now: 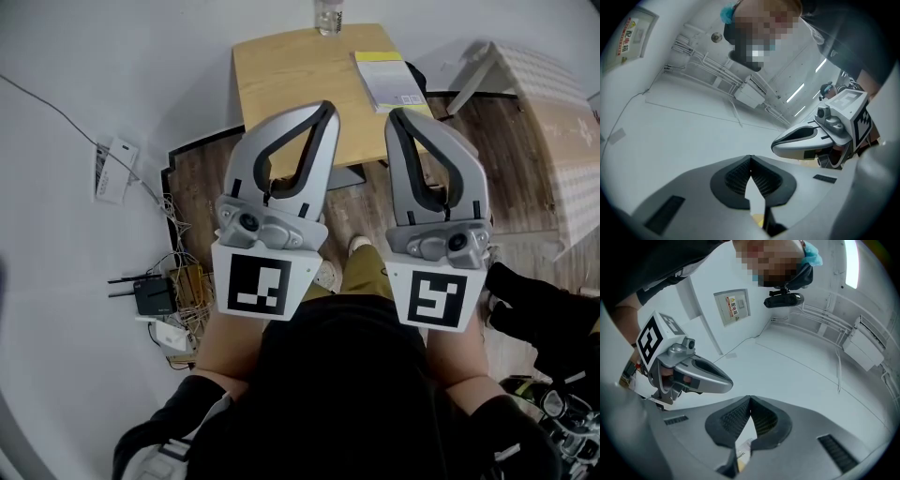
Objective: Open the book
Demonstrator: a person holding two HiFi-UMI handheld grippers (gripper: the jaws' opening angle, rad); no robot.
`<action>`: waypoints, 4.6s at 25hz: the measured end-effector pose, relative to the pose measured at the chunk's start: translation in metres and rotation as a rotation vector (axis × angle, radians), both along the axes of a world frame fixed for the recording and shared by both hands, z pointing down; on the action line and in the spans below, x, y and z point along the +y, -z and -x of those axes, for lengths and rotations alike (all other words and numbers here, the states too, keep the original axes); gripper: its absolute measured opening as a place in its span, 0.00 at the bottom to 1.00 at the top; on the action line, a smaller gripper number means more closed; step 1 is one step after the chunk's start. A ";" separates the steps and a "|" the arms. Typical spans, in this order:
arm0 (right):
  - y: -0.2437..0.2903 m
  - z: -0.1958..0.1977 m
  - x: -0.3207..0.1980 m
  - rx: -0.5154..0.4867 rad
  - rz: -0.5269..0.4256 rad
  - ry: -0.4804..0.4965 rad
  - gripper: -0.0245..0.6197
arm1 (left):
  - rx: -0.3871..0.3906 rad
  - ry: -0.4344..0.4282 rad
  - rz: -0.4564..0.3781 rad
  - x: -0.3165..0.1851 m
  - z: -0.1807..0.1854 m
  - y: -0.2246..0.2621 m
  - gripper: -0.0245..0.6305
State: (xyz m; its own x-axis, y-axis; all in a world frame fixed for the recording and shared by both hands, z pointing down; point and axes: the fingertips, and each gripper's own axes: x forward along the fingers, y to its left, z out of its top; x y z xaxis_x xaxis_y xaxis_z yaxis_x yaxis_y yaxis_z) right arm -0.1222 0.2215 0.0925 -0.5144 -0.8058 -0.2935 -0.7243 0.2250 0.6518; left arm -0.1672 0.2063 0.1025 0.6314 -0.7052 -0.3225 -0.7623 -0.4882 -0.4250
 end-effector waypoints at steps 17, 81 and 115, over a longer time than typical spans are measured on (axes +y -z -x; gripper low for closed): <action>-0.019 -0.033 -0.041 -0.017 0.033 -0.025 0.08 | -0.001 -0.026 0.034 -0.044 -0.030 -0.020 0.05; -0.084 -0.149 -0.315 -0.055 0.189 0.139 0.08 | -0.099 0.068 0.176 -0.314 -0.161 -0.088 0.05; -0.264 -0.115 -0.330 0.148 0.635 0.181 0.22 | -0.077 0.071 0.282 -0.334 -0.141 -0.155 0.05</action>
State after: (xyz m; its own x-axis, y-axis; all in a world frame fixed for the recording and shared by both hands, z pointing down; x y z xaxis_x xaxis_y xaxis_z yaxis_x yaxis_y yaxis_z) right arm -0.0076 -0.1086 0.3564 -0.6559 -0.6960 0.2922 -0.5524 0.7064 0.4426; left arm -0.0260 -0.1279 0.2575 0.5925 -0.8032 -0.0608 -0.7695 -0.5421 -0.3377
